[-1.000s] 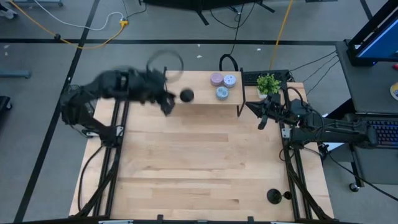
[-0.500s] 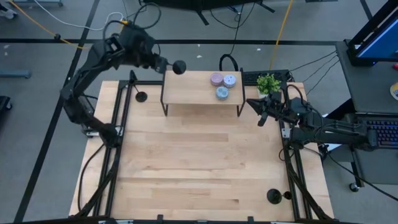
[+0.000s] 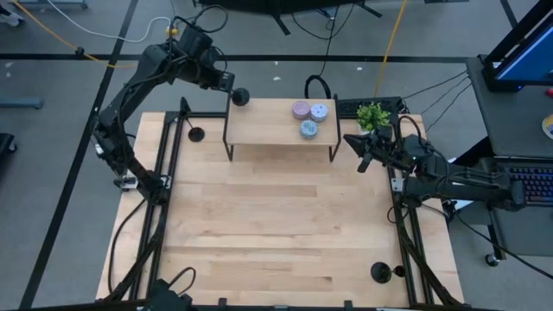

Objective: Pick & Place candle stick holders
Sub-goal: Put the bottom left black candle holder on the shelf

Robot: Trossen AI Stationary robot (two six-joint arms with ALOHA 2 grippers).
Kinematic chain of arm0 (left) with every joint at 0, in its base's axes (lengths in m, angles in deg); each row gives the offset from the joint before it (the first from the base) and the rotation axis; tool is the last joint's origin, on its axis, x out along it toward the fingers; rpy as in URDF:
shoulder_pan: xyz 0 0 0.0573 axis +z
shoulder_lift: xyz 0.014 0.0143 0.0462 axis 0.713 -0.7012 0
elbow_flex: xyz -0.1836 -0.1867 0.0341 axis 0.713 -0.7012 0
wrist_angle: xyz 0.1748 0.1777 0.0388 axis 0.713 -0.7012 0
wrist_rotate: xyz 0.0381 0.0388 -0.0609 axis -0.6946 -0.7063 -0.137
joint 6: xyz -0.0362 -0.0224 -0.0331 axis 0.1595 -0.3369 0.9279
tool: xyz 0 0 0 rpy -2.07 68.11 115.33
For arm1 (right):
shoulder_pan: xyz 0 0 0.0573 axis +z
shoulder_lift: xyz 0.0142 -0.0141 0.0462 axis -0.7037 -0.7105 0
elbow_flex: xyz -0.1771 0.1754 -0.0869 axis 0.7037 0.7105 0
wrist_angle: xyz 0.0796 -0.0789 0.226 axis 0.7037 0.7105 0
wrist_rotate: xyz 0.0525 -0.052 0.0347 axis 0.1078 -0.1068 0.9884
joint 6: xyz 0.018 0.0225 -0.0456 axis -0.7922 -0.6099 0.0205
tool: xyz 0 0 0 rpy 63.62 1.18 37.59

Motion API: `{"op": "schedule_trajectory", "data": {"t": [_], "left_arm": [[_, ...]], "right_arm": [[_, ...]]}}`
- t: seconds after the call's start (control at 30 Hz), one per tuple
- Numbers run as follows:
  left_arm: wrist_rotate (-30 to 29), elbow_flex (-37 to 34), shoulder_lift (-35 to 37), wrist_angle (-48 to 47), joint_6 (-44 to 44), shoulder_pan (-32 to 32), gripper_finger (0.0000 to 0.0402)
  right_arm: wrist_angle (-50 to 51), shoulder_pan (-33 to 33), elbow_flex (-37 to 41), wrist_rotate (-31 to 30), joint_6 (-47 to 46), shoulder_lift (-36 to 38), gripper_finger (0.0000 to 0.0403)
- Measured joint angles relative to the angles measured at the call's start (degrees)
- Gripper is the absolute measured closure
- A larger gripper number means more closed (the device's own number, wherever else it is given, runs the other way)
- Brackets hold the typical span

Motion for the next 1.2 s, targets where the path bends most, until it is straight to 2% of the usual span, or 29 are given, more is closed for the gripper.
{"op": "schedule_trajectory", "data": {"t": [0.2, 0.67, 1.2], "left_arm": [[0.37, 0.0, 0.02, -1.85, -0.11, 0.34, 0.0392], [2.12, 0.07, -3.15, -1.34, -0.48, 0.14, 0.0392], [2.93, 0.11, -3.0, -1.58, 0.66, 0.36, 0.0393]], "right_arm": [[0.11, 0.0, 0.0, -3.58, 0.0, 0.0, 0.0401], [0.15, 0.0, 0.0, -3.58, 0.02, -0.02, 0.0401], [0.17, 0.0, 0.0, -3.58, 0.63, -0.01, 0.0401]]}}
